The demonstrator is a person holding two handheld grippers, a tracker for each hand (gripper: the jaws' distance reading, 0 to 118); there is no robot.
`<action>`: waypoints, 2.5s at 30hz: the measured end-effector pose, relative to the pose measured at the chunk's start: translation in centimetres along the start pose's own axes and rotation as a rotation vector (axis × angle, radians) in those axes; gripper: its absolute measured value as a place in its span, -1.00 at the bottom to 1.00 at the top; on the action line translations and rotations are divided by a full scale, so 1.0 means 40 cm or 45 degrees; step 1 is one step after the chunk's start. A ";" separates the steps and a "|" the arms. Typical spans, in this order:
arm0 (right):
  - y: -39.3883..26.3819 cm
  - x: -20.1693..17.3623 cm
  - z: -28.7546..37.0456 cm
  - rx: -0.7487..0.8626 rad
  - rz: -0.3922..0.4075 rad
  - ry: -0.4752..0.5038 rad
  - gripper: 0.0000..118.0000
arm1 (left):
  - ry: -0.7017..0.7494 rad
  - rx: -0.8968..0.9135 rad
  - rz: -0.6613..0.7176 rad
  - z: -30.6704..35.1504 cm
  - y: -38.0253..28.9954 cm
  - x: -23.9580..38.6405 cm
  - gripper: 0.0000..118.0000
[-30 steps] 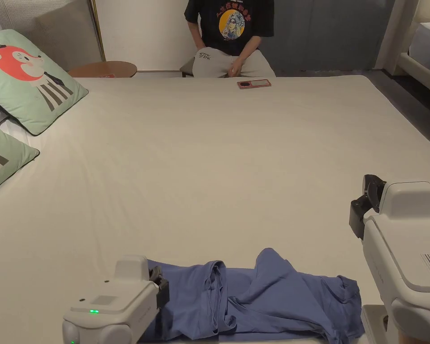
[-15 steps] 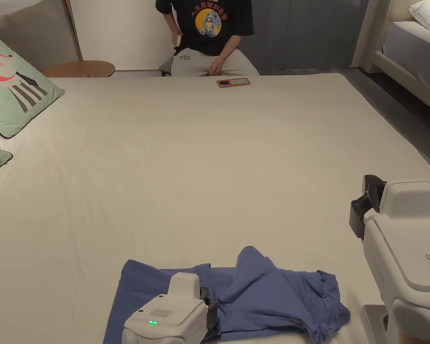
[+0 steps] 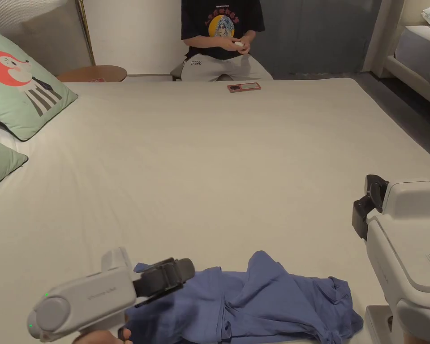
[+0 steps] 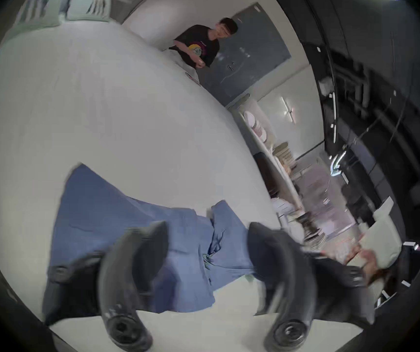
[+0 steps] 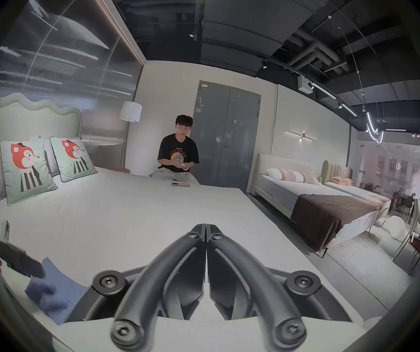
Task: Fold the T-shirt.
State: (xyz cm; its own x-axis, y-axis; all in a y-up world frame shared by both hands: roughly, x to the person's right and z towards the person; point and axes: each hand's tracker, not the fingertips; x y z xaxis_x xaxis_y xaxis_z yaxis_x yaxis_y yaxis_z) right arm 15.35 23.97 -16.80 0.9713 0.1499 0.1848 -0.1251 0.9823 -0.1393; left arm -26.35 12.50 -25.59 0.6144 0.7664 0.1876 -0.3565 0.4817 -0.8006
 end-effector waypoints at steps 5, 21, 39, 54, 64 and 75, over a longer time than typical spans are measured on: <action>-0.003 -0.013 -0.003 -0.007 0.004 0.013 -0.98 | -0.010 -0.045 0.132 0.062 0.072 -0.139 0.87; -0.011 -0.031 -0.017 -0.056 0.038 0.005 -0.98 | 0.037 -0.189 0.202 0.022 -0.020 -0.176 0.07; 0.004 -0.050 -0.010 -0.031 0.012 0.049 -0.98 | 0.372 -0.040 -0.034 0.205 0.094 -0.183 -0.88; 0.005 0.000 0.013 -0.025 -0.015 0.037 -0.98 | 0.435 -0.194 -0.410 -0.003 0.075 0.197 -0.88; -0.007 0.071 0.033 -0.031 -0.019 -0.035 -0.98 | 0.342 -0.438 -0.549 -0.303 -0.060 0.333 -0.88; -0.022 0.091 0.034 -0.057 -0.022 -0.060 -0.98 | 0.269 -0.509 -0.527 -0.395 -0.163 0.355 0.41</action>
State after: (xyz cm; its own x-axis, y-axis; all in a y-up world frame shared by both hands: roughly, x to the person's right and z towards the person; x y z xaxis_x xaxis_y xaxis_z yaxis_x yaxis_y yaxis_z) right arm 18.74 23.83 -14.69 0.9624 0.1393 0.2331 -0.0984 0.9789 -0.1789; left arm -4.18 13.55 -26.69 0.7864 0.4291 0.4444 0.2082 0.4932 -0.8447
